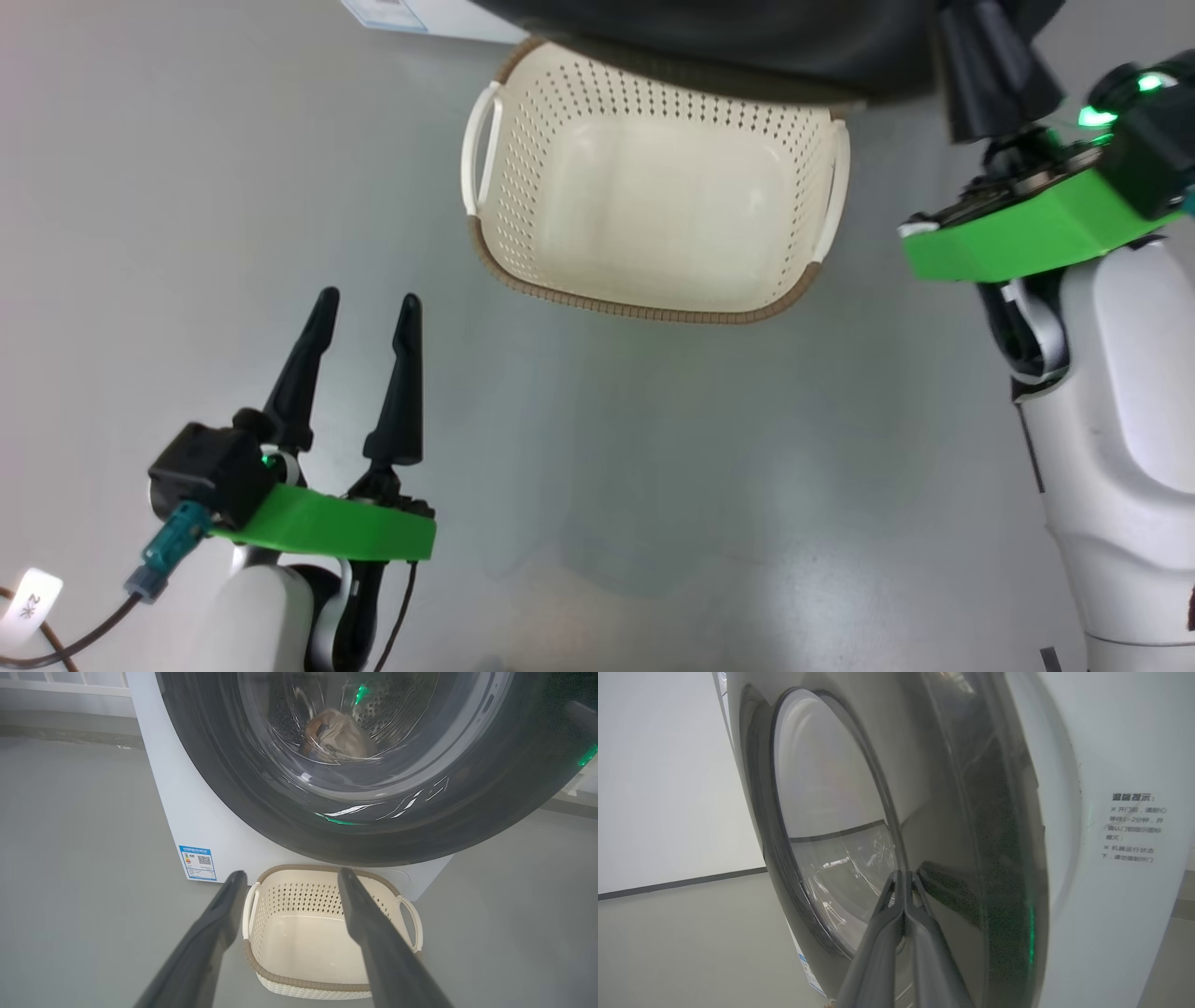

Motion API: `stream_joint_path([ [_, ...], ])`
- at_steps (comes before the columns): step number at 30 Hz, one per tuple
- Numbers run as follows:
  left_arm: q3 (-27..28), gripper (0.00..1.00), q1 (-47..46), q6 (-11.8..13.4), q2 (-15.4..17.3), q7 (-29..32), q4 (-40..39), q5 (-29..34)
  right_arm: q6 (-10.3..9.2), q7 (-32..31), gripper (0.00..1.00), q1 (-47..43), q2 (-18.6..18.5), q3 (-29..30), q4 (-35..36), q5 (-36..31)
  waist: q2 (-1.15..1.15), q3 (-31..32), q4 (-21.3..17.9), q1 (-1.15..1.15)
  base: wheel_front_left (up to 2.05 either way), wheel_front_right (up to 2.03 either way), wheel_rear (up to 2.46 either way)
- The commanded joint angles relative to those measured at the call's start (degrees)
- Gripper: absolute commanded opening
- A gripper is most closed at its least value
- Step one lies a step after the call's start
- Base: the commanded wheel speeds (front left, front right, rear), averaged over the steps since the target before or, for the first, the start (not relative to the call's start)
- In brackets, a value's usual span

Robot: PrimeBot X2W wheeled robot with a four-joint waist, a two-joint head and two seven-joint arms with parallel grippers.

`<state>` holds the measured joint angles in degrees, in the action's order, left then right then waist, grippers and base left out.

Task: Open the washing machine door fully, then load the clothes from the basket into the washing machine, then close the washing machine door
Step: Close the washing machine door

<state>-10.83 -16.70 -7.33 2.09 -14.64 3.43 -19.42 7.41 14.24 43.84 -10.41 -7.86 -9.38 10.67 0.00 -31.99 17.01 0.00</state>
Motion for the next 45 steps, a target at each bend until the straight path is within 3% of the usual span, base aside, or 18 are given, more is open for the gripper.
stream_joint_path([
  [1,1.62,1.0,-0.66,-0.15,1.2,-0.36,-1.46,-0.34,0.08,0.36,0.0,0.18,1.57,-0.03,1.61,-0.31,0.0,-0.83,-0.31,0.0,0.0,0.0,0.0],
  [15,0.46,1.0,-3.19,-0.15,1.35,-0.36,-1.86,-0.93,0.08,0.19,0.0,8.84,3.44,3.09,-1.66,-1.45,0.0,-5.22,-1.54,0.0,0.0,0.0,0.0],
  [24,-0.17,1.0,-4.28,-0.15,1.38,-0.36,-2.36,-1.25,0.08,-0.06,0.0,15.72,2.32,4.58,-4.68,-0.58,0.0,-7.78,-2.08,0.0,0.0,0.0,0.0],
  [45,-1.66,1.0,-5.78,-0.15,1.42,-0.36,-2.73,-1.81,0.08,0.23,0.0,27.53,0.85,2.17,-13.08,1.1,0.0,-10.76,-2.45,0.0,0.0,0.0,0.0],
])
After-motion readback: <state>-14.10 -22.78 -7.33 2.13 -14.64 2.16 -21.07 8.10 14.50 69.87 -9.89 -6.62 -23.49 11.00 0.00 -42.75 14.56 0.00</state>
